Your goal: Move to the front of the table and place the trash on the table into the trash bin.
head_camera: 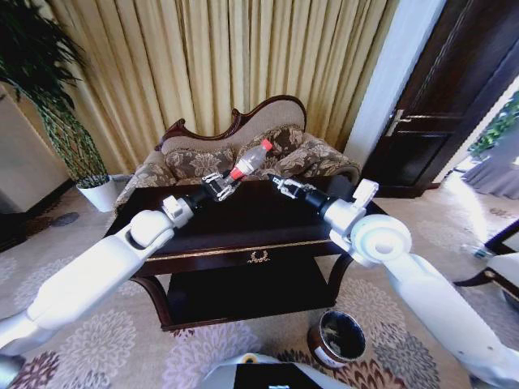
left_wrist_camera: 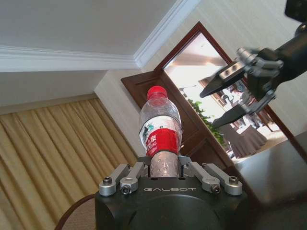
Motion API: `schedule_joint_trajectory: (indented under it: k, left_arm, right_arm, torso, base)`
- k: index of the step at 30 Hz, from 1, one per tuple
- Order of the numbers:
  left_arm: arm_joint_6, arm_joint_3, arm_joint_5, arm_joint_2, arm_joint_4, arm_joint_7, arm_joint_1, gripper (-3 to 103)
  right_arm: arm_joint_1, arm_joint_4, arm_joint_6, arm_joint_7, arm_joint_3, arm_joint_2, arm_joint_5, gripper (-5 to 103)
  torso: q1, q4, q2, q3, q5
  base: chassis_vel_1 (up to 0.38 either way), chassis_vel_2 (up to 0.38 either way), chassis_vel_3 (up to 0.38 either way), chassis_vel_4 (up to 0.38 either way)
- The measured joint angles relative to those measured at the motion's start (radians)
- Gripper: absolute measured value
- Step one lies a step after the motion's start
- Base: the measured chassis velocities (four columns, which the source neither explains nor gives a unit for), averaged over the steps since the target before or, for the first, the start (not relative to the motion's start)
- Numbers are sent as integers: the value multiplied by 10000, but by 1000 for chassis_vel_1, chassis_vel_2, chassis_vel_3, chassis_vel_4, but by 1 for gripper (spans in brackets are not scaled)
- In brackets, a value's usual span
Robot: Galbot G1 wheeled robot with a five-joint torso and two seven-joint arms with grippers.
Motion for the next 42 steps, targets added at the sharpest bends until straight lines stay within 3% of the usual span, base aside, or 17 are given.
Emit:
schedule_joint_trajectory:
  k: [12,23,27,30,32,39,42]
  left_arm:
    - [290,810,-12,-434,10,-249,-571,27]
    - [383,1207,34,-720,21,-401,-645,27]
    - [421,1356,39,-794,36,-495,-764,27]
    - [441,1427,40,-842,38,-513,-827,27]
    - [459,1478,44,-866,36,-515,-871,27]
    - [517,1510,28,-799,-72,-580,-832,27]
    - [790,1481,-80,-763,-236,-662,-726,26]
  right_arm:
    - [1074,-937,6,-429,-999,742,-670,100]
    - [1285,-1150,19,-506,-1157,867,-830,101]
    - [1186,-1125,70,-494,-1158,862,-955,87]
    - [1115,-1093,106,-486,-1134,849,-996,82]
    - [1017,-1026,120,-480,-1086,810,-1029,71]
    - [870,-943,121,-482,-999,748,-1049,54]
    - [859,-904,101,-482,-1011,746,-1029,47]
  torso:
    - [0,1,0,0,0]
    - [0,-1,0,0,0]
    - [-1,0,1,-1,-1]
    - [-2,0,1,-1,-1]
    - [-2,-1,0,0,0]
    - [-2,0,1,-1,-1]
    - [-1,1,1,-1,-1]
  base:
    - [0,0,0,0]
    - [0,0,0,0]
    - [0,0,0,0]
    - [0,0,0,0]
    - [0,0,0,0]
    - [0,0,0,0]
    - [0,0,0,0]
